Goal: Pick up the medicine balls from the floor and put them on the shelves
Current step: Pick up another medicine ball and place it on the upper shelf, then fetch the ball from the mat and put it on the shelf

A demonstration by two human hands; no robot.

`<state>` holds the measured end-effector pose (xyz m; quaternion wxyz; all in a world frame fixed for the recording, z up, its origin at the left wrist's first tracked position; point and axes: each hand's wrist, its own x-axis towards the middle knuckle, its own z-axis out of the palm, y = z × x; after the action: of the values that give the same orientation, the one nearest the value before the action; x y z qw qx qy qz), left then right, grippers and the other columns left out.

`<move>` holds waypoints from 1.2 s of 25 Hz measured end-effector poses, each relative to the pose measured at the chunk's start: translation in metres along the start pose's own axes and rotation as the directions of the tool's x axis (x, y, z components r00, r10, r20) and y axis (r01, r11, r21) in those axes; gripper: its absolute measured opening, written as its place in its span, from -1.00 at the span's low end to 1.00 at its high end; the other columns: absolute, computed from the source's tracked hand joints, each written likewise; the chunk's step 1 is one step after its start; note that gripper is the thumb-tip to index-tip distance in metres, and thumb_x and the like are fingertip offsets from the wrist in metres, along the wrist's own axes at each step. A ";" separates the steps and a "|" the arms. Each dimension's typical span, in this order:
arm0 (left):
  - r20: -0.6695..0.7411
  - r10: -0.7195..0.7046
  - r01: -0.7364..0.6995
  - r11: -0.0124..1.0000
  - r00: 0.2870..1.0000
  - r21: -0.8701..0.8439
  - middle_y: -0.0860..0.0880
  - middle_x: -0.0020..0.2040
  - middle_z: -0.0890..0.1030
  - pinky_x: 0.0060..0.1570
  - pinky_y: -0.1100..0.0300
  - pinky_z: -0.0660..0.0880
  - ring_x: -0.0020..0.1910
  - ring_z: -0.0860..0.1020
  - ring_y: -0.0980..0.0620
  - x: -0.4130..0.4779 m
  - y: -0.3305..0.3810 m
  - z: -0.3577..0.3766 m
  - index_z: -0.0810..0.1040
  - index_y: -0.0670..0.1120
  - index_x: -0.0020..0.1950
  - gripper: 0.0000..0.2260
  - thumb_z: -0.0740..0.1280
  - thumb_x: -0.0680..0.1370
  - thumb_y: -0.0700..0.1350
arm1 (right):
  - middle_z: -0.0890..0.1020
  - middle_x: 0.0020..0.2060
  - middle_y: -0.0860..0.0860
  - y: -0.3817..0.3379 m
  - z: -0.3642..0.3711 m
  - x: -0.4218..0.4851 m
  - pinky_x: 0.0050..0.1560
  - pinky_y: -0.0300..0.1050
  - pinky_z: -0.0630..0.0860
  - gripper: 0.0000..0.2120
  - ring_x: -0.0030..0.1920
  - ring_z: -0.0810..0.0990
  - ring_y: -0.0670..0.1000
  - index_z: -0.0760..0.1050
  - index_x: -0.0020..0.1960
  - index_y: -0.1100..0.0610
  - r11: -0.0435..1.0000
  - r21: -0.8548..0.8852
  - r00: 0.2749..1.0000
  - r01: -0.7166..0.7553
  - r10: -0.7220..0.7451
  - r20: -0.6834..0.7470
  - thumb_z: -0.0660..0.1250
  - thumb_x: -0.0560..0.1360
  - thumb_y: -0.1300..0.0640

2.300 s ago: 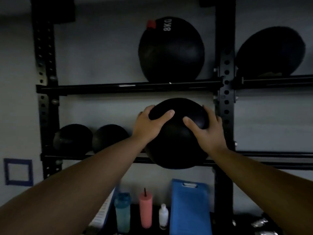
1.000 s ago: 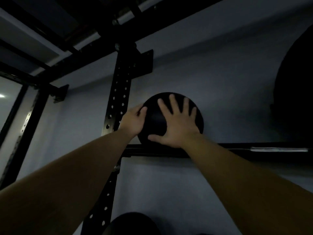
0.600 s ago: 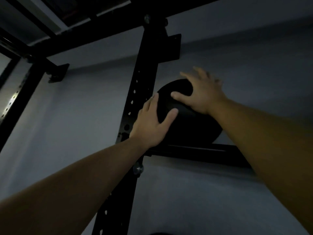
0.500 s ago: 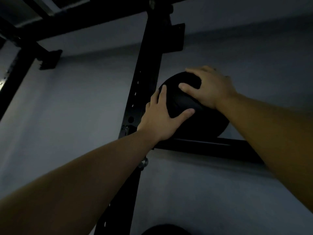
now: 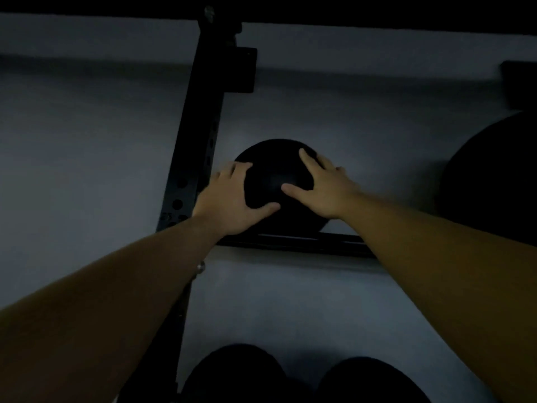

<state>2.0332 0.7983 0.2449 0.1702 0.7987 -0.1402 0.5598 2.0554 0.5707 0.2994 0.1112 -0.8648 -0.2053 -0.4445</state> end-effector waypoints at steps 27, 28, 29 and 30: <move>0.626 0.433 0.000 0.822 0.648 -0.569 0.12 0.03 0.66 0.14 -0.02 0.60 0.03 0.62 0.05 -0.266 0.558 -0.063 0.63 0.17 0.00 -0.58 0.44 0.41 0.46 | 0.70 0.05 -0.03 0.194 -0.478 -0.622 0.04 -0.03 0.54 -0.21 0.06 0.65 0.09 0.44 0.38 -0.14 0.688 -0.395 0.685 -0.608 0.707 0.176 0.15 0.36 -0.62; 0.624 0.470 -0.036 0.815 0.625 -0.578 0.14 0.03 0.66 0.13 -0.01 0.60 0.01 0.62 0.06 -0.277 0.576 -0.069 0.62 0.17 0.01 -0.58 0.43 0.41 0.47 | 0.69 0.00 -0.07 0.185 -0.494 -0.644 0.01 -0.06 0.52 -0.20 0.04 0.65 0.07 0.45 0.36 -0.16 0.654 -0.418 0.664 -0.630 0.733 0.147 0.14 0.33 -0.64; 0.614 0.515 -0.079 0.800 0.598 -0.594 0.14 0.02 0.66 0.11 -0.01 0.61 0.00 0.62 0.06 -0.290 0.592 -0.076 0.62 0.16 0.01 -0.57 0.43 0.40 0.48 | 0.67 0.00 -0.09 0.175 -0.507 -0.665 0.00 -0.07 0.50 -0.22 0.04 0.65 0.06 0.46 0.33 -0.17 0.619 -0.434 0.644 -0.654 0.757 0.110 0.14 0.32 -0.64; 0.594 0.565 -0.109 0.771 0.573 -0.627 0.14 0.01 0.67 0.08 0.00 0.61 -0.02 0.63 0.07 -0.305 0.607 -0.083 0.62 0.15 0.00 -0.56 0.43 0.40 0.48 | 0.64 0.02 -0.08 0.163 -0.519 -0.688 -0.02 -0.09 0.48 -0.26 0.03 0.63 0.07 0.48 0.31 -0.18 0.581 -0.446 0.622 -0.681 0.780 0.065 0.17 0.33 -0.63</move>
<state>1.6093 0.2959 0.0537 0.1914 0.8327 -0.5017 0.1351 1.3965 0.0544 0.0388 0.0890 -0.9245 0.2499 -0.2736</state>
